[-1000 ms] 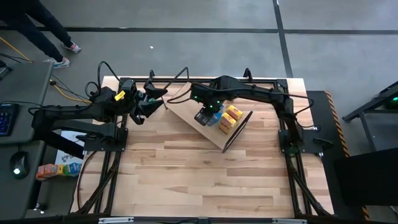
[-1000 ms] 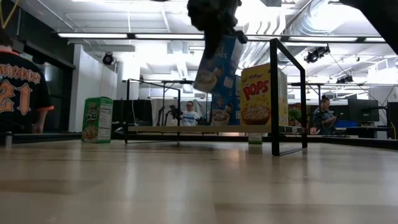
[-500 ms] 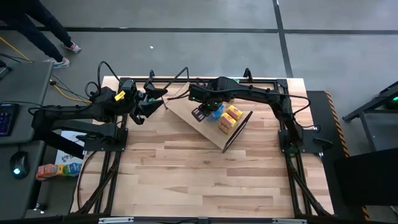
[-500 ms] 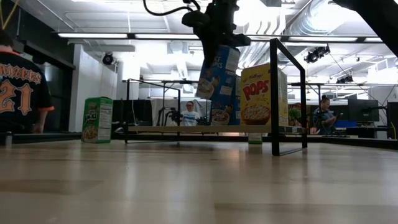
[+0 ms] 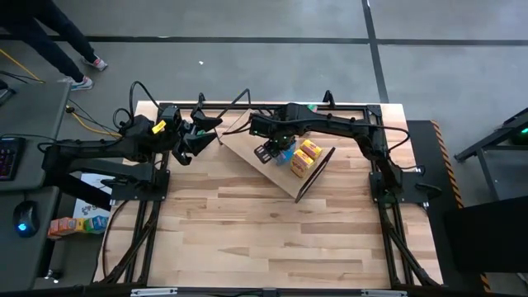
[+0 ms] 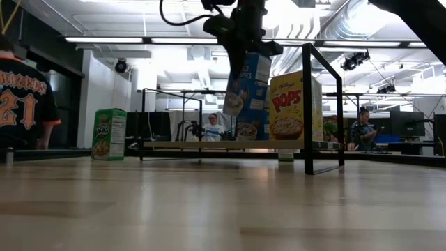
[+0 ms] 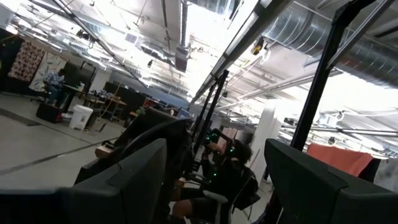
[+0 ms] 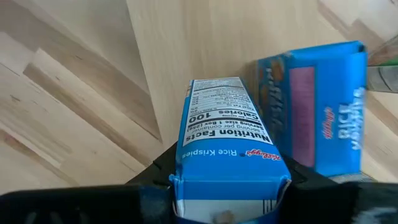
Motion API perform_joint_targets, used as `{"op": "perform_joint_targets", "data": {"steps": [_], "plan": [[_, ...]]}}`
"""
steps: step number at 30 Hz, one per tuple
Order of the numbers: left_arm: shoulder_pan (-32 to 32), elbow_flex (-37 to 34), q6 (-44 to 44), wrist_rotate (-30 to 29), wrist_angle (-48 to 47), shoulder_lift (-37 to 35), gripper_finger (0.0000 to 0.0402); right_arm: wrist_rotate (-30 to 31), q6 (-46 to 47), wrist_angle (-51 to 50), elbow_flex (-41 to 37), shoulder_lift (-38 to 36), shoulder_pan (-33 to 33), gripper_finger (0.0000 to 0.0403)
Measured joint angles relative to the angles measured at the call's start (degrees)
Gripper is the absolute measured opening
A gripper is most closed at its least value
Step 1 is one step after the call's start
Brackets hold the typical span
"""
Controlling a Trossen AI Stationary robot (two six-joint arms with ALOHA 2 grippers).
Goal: Stack cereal on shelf
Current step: Put the blue cereal box on the shelf aligned with the other blue cereal box
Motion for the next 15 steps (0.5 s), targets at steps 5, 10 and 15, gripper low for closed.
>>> {"op": "perform_joint_targets", "data": {"steps": [5, 10, 15], "plan": [[0.0, 0.0, 0.01, -0.01, 0.01, 0.0, 0.0262, -0.11, -0.17, 0.45, 0.0, 1.68, 0.02, 0.0119], [0.0, 0.0, -0.04, -0.02, 0.0, 0.0, 0.0262, -0.06, -0.19, 0.7, -0.02, 3.11, 0.01, 0.0119], [0.0, 0.0, -0.06, -0.02, 0.0, 0.0, 0.0262, 0.26, -0.64, 2.0, -0.02, 3.14, 0.0, 0.0119]]}}
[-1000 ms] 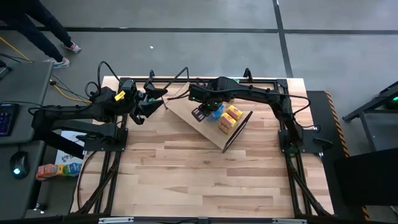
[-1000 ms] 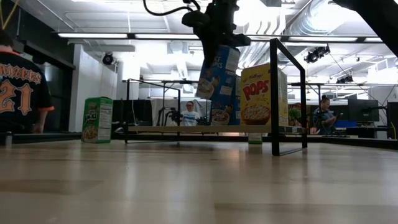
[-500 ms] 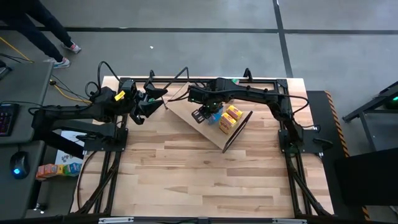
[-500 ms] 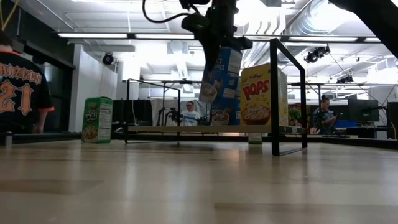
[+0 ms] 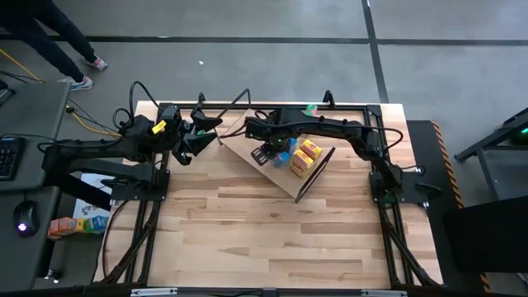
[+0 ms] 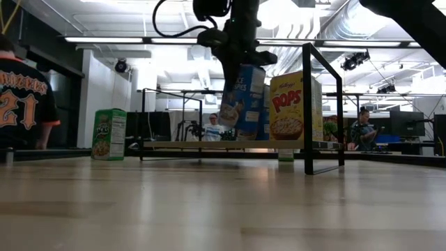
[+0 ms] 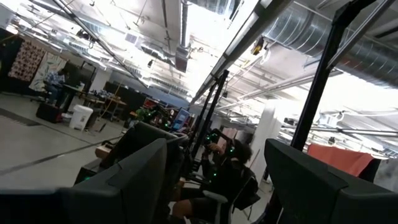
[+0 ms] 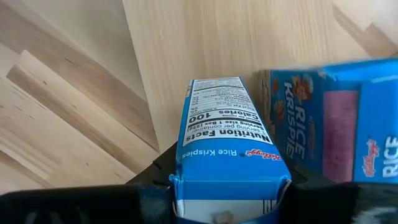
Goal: Stack cereal on shelf
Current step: Put the blue cereal box on the shelf aligned with the other blue cereal box, then put the left green cereal box on the shelf
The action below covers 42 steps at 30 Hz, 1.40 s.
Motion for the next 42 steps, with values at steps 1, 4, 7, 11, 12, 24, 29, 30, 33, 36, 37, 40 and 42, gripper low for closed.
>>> {"op": "perform_joint_targets", "data": {"steps": [1, 4, 7, 11, 12, 24, 29, 30, 33, 36, 37, 40, 42], "plan": [[0.0, 0.0, 0.01, 0.0, 0.01, 0.0, 0.0262, 0.26, -0.31, 0.35, 0.0, 0.0, 0.0, 0.0119], [0.0, 0.0, -0.01, 0.0, 0.0, 0.0, 0.0262, -0.38, -1.17, 0.56, 0.0, 0.0, 0.0, 0.0119], [0.0, 0.0, -0.01, 0.0, 0.0, 0.0, 0.0262, -0.4, -1.24, 0.56, 0.0, 0.0, 0.0, 0.0119], [0.0, 0.0, 0.01, 0.0, 0.02, 0.0, 0.0262, 0.55, -1.26, 0.56, 0.0, 0.0, 0.02, 0.013], [0.0, 0.0, -0.01, 0.0, 0.0, 0.0, 0.0262, 0.82, -1.26, 0.56, 0.0, 0.0, 0.0, 0.0137], [0.0, 0.0, -0.01, 0.0, 0.0, 0.0, 0.0262, 1.54, -1.28, 0.6, 0.0, -0.02, 0.0, 0.0218], [0.0, 0.0, 0.01, 0.0, 0.0, 0.0, 0.0262, 1.58, -1.75, 0.61, 0.0, -0.02, -0.04, 0.022], [0.01, 0.0, 0.01, 0.0, 0.0, 0.0, 0.0262, 1.56, -1.95, 0.61, 0.0, -0.02, -0.04, 0.022], [0.01, 0.0, 0.02, 0.0, 0.0, 0.0, 0.0262, 0.95, -2.76, 0.23, 0.29, -0.02, -0.04, 0.022], [0.0, 0.0, 0.03, 0.0, 0.0, 0.0, 0.0262, 0.88, -4.04, -1.17, 2.0, -0.02, -0.04, 0.022], [0.01, 0.0, 0.03, 0.0, -0.01, 0.0, 0.0262, 0.92, -4.39, -2.14, 2.96, -0.02, -0.04, 0.022], [0.0, 0.0, 0.03, 0.0, -0.01, 0.0, 0.0262, 1.73, -5.27, -5.05, 6.22, -0.14, -0.04, 0.022], [0.02, 0.0, 0.04, 0.0, -0.02, 0.0, 0.0262, 2.77, -5.37, -6.52, 7.52, -0.36, 0.11, 0.022]]}}
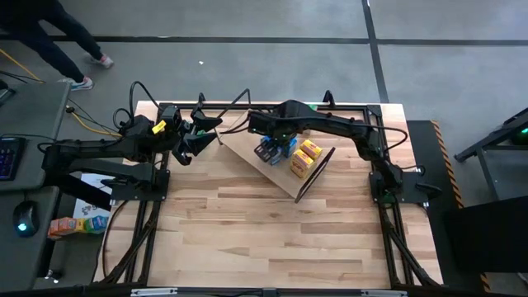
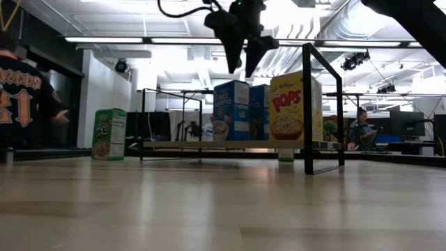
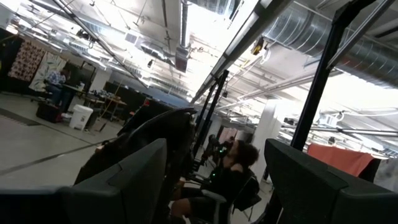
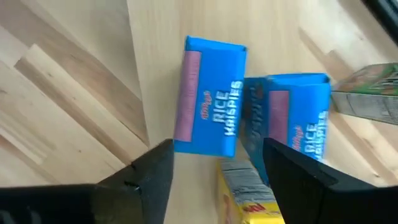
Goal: Stack cereal on shelf
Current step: Put the left green cereal box on the shelf
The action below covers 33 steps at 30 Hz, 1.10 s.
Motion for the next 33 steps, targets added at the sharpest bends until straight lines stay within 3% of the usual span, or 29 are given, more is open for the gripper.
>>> {"op": "perform_joint_targets", "data": {"steps": [7, 18, 23, 28, 31, 33], "plan": [[-0.02, 0.0, 0.01, 0.02, -0.16, 0.0, 0.0262, 1.69, -1.81, -0.7, -1.31, -4.32, 1.17, 0.022], [0.0, 0.0, 0.03, 0.02, -1.79, -0.02, 0.0262, 11.53, -8.59, -0.85, -4.54, -13.33, 8.41, 0.022], [0.0, 0.0, 0.06, 0.02, -1.79, -0.02, 0.0262, 15.09, -5.41, -0.73, -19.21, -22.14, 10.35, 0.022], [0.0, 0.0, 0.05, 0.02, -1.79, -0.01, 0.0262, 14.76, 4.15, 0.33, -39.93, -37.7, 10.43, 0.022], [-0.02, 0.0, 0.06, 0.02, -2.1, -0.02, 0.0262, 14.27, 10.24, 7.78, -51.02, -49.48, 10.58, 0.022], [-0.01, 0.0, 0.06, 0.02, -2.2, -0.02, 0.0262, 14.85, 12.02, 18.47, -58.32, -57.61, 11.41, 0.022]]}}
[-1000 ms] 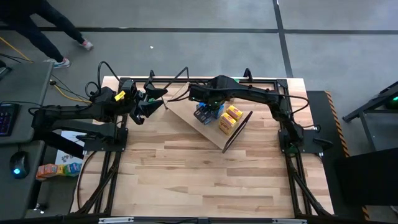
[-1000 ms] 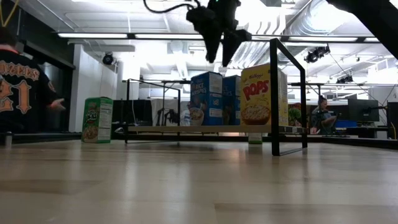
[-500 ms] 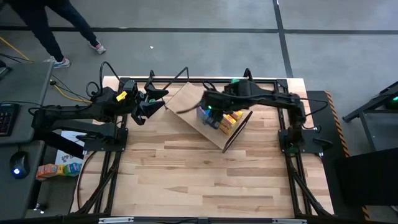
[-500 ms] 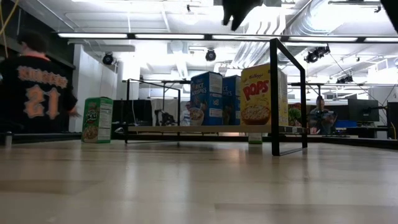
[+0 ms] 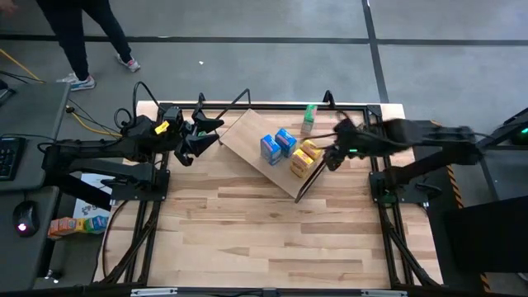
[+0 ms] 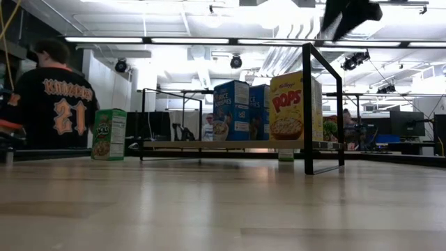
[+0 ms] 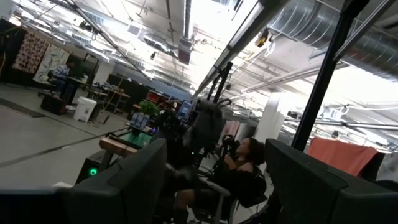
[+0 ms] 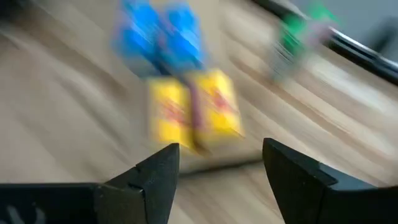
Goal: Stack cereal on shelf
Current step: Put the left green cereal box on the shelf
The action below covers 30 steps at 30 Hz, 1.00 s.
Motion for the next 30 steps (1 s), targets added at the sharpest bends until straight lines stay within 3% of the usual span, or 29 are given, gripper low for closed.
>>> {"op": "perform_joint_targets", "data": {"steps": [5, 9, 12, 23, 26, 30], "plan": [[-0.01, 0.0, 0.0, 0.0, -0.01, 0.0, 0.0262, 1.96, -6.3, 36.56, -16.99, -16.02, 1.44, 0.022], [-0.01, 0.0, 0.03, 0.0, -0.03, 0.01, 0.0262, 2.61, -18.06, 58.17, -26.84, -21.45, 1.28, 0.022], [0.02, 0.0, 0.02, 0.0, -0.91, 0.0, 0.0262, 2.61, -24.06, 64.85, -30.47, -22.42, 1.27, 0.022], [0.54, 1.16, -0.95, -0.4, -4.63, 0.07, 0.0262, 0.0, -22.37, 66.29, -30.95, -20.72, 1.26, 0.022], [3.91, 7.1, -0.98, 0.77, -21.05, 0.05, 0.0262, -0.21, -21.92, 66.21, -30.93, -20.63, 1.27, 0.022], [12.27, 19.6, 3.89, 0.95, -57.44, 2.85, 0.0262, -0.19, -21.92, 66.21, -30.93, -20.63, 1.25, 0.022]]}}
